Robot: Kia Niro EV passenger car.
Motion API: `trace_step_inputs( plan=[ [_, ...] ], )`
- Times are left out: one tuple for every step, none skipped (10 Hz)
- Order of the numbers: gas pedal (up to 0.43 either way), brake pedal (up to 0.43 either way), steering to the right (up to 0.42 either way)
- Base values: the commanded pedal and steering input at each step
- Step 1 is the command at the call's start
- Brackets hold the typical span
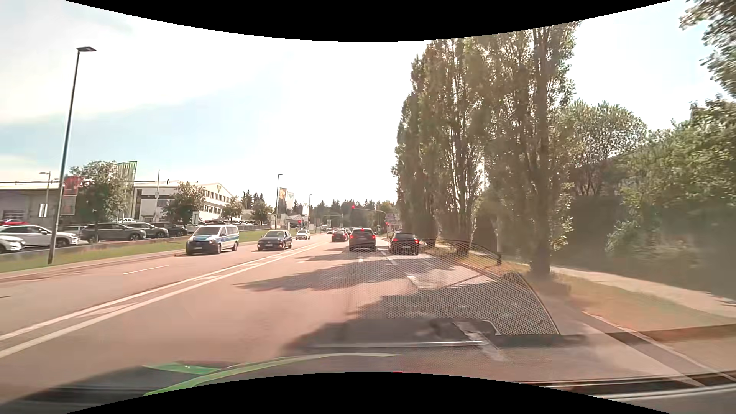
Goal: Follow the waypoints while adhering to traffic rules and regulations
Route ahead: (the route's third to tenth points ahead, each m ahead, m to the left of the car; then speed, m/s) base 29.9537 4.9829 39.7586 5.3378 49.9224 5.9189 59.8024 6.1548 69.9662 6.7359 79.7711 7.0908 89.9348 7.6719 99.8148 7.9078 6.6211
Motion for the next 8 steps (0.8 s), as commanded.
trace_step_inputs(
  plan=[
    [0.000,0.098,0.004],
    [0.000,0.079,0.002],
    [0.000,0.061,0.000],
    [0.000,0.030,0.000],
    [0.000,0.006,0.000],
    [0.000,0.006,0.000],
    [0.000,0.000,0.000],
    [0.000,0.000,0.000]
  ],
)
